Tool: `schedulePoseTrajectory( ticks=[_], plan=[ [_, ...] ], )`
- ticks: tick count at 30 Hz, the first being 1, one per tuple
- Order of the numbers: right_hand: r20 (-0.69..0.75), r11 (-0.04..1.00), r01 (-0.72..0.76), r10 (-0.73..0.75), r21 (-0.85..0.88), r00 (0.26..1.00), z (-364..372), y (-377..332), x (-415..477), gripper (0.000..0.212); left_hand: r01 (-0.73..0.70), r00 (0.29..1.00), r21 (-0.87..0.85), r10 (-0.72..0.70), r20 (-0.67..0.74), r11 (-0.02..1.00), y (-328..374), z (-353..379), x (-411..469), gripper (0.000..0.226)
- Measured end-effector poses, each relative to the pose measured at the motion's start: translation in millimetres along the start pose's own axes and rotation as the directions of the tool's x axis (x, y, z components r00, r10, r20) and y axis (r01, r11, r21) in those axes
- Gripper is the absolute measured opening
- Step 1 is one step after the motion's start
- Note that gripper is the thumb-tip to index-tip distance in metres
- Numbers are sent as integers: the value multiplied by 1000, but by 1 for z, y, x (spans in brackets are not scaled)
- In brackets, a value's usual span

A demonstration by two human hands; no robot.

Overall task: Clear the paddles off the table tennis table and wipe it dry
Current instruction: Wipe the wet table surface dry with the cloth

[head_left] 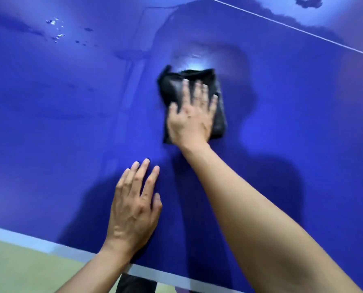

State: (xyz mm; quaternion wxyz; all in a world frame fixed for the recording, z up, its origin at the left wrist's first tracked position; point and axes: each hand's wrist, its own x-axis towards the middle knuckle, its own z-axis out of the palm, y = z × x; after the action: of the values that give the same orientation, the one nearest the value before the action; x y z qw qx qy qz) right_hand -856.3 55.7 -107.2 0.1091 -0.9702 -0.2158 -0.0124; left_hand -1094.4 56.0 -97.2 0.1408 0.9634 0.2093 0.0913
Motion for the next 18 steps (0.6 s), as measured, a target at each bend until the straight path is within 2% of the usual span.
schedulePoseTrajectory(
  ticks=[2,4,8,10,13,16,18],
  plan=[
    [42,989,143,-144,31,989,7,-52,-2,68,-37,999,-5,37,21,999,-5,-1,-8,56],
    [119,972,227,-233,61,965,8,-71,-4,64,-41,999,-21,41,26,999,-5,0,-10,56],
    [133,961,243,-260,133,956,-8,-20,-8,62,-29,999,20,29,32,999,-1,2,-9,59],
    [116,985,146,-156,89,981,-19,34,-10,64,-30,999,31,29,39,999,-2,0,-9,58],
    [68,988,-145,148,-48,987,-40,138,-12,69,-26,998,23,24,64,999,-2,-2,-8,57],
    [30,901,-430,432,-60,901,-59,204,-20,64,-19,997,18,17,81,1000,-2,-1,-10,58],
    [33,852,-520,522,-56,852,-58,200,-24,62,-17,996,23,15,82,1000,-3,0,-11,58]
  ],
)
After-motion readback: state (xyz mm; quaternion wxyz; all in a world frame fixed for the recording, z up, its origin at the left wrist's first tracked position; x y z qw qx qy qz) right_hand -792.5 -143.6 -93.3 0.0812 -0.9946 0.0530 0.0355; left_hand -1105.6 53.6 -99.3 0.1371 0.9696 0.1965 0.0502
